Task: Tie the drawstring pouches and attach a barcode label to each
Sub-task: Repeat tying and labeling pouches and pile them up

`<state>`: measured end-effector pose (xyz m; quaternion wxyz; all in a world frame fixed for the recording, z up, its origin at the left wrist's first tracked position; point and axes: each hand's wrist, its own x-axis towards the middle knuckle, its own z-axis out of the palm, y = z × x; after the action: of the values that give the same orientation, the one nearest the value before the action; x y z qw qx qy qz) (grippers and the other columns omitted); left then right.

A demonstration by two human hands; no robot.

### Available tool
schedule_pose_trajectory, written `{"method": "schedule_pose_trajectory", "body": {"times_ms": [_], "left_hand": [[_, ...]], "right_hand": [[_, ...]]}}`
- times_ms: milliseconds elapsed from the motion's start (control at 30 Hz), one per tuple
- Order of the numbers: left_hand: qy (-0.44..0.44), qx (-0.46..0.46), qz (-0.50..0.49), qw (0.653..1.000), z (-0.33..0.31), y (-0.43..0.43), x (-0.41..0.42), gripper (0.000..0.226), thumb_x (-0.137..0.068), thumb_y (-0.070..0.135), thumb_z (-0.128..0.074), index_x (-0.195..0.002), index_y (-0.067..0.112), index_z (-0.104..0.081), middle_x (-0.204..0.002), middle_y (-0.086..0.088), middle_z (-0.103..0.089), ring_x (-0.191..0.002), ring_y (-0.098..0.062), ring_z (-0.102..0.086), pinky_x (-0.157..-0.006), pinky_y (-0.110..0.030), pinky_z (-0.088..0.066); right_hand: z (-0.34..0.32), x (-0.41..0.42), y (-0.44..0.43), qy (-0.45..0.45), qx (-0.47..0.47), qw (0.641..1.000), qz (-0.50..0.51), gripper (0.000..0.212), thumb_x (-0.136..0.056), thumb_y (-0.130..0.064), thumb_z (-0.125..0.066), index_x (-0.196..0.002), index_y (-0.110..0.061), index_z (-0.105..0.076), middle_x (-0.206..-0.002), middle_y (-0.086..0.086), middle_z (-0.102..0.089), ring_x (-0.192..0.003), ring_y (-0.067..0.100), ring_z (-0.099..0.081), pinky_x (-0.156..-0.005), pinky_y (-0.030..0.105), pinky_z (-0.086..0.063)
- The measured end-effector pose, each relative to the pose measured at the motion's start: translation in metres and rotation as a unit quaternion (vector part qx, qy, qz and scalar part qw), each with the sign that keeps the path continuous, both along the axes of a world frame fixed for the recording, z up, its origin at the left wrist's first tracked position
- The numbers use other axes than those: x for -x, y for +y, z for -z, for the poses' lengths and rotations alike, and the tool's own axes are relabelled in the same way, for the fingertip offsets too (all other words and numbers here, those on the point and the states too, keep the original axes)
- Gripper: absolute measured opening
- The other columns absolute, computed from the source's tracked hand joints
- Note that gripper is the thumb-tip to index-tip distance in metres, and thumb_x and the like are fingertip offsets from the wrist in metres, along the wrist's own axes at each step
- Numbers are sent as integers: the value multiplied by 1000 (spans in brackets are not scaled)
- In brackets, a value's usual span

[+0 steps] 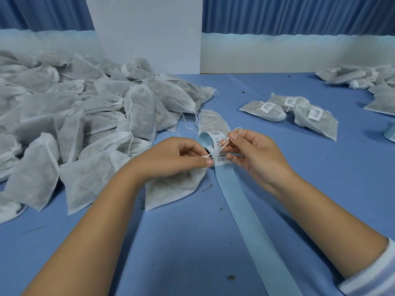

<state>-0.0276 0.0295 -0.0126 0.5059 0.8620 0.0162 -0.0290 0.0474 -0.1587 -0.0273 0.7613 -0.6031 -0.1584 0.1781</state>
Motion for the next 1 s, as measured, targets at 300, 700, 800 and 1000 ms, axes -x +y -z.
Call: {"method": "schedule_pose_trajectory", "body": {"times_ms": [300,700,800,1000], "left_hand": [[10,-59,-111,992,7,18,-5,17,-88,30,-70,-76,17,-72,-72,10,-67,-67,-7,-56,-65,-22,-42],[-51,96,-249,962,7,-19,-14,25,-89,41,-67,-82,17,-61,-77,2,-63,-68,-15,-54,-63,-29,-40],[-26,117,-250,961,6,-23,-13,27,-92,42,-63,-86,15,-59,-77,-1,-60,-72,-19,-53,-70,-33,-42],[15,224,-215,951,2,-23,-13,39,-97,39,-58,-106,1,-64,-88,-12,-67,-79,-24,-62,-81,-42,-55]], "right_hand": [[4,7,4,-148,58,987,16,14,-97,-5,-54,-89,-12,-63,-77,-6,-72,-77,7,-68,-68,20,-55],[14,16,6,-428,156,889,46,9,-90,-14,-64,-95,-17,-70,-105,-3,-61,-102,13,-59,-83,20,-49],[15,16,4,-435,190,878,56,8,-89,-13,-70,-95,-13,-74,-109,-2,-60,-107,21,-57,-89,36,-50],[10,19,1,-488,225,842,51,17,-86,-22,-71,-100,-15,-76,-115,2,-61,-110,21,-55,-99,30,-41]]}}
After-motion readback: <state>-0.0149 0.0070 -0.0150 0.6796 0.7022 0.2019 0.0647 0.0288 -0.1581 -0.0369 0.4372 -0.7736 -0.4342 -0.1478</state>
